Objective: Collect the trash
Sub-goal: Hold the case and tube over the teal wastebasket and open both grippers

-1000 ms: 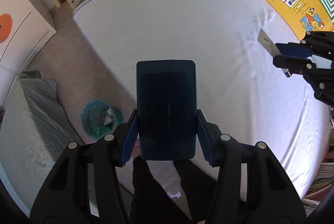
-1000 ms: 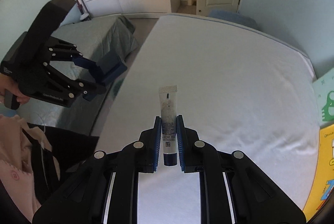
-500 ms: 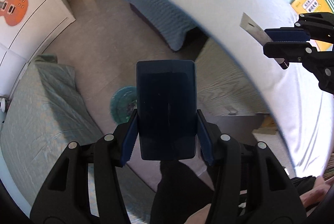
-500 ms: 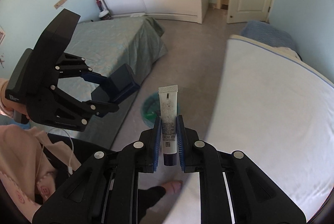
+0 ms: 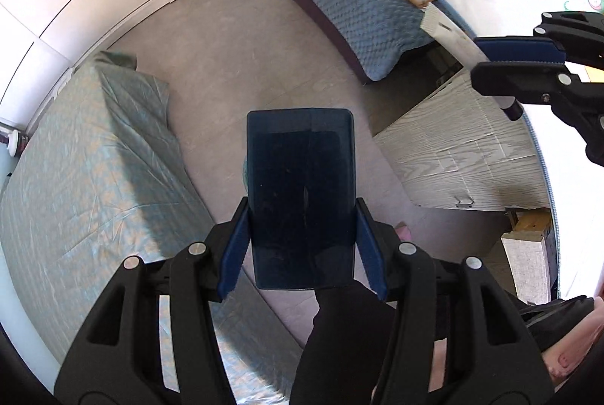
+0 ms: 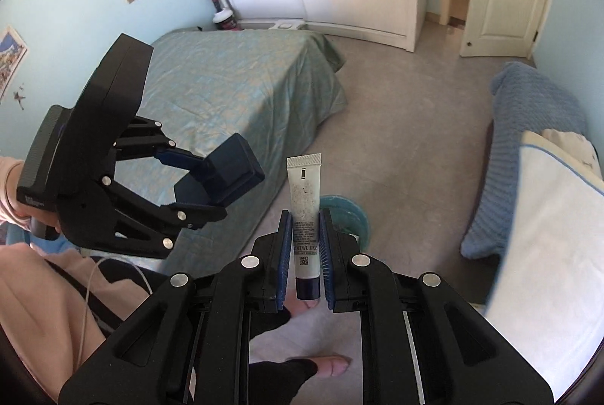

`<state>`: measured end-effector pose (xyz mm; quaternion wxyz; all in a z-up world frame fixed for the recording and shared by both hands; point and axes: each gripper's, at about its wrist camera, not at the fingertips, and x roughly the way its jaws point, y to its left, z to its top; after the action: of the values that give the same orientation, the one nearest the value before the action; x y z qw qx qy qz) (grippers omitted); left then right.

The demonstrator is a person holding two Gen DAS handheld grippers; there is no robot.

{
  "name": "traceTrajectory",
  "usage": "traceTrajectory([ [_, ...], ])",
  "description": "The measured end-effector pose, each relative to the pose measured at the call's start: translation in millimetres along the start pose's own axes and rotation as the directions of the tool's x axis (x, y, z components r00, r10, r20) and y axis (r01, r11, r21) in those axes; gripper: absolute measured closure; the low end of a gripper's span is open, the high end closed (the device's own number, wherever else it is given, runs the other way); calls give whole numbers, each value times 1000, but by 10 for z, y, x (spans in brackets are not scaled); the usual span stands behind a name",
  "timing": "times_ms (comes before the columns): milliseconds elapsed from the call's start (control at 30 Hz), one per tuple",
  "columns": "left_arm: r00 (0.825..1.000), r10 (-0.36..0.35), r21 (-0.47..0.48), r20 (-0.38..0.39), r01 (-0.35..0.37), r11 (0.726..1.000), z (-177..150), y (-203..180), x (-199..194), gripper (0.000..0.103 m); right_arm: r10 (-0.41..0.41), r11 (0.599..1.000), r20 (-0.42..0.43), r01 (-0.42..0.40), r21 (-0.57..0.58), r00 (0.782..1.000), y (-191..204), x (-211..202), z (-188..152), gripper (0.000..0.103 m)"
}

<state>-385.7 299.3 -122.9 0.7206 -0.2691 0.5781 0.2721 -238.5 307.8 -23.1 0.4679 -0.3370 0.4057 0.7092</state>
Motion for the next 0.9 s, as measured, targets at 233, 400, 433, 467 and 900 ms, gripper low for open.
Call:
traceTrajectory([
  [233, 1000, -8, -17, -17, 8, 1000, -14, 188, 131, 53, 33, 999, -45, -33, -10, 998, 80, 243, 136, 87],
  [400, 1000, -12, -32, -26, 11, 999, -17, 273, 198, 53, 37, 999, -84, -38, -8, 996, 138, 400, 233, 87],
  [433, 1000, -11, -34, -26, 11, 999, -14, 274, 197, 53, 37, 999, -88, -38, -8, 995, 141, 418, 250, 87],
  [467, 1000, -11, -32, -27, 10, 999, -4, 286, 205, 53, 41, 999, -90, -42, -6, 995, 138, 433, 268, 87],
  [900, 997, 45, -32, -60, -47, 998, 102, 418, 383, 19, 8, 1000, -66, -7, 28, 998, 4, 482, 480, 40],
])
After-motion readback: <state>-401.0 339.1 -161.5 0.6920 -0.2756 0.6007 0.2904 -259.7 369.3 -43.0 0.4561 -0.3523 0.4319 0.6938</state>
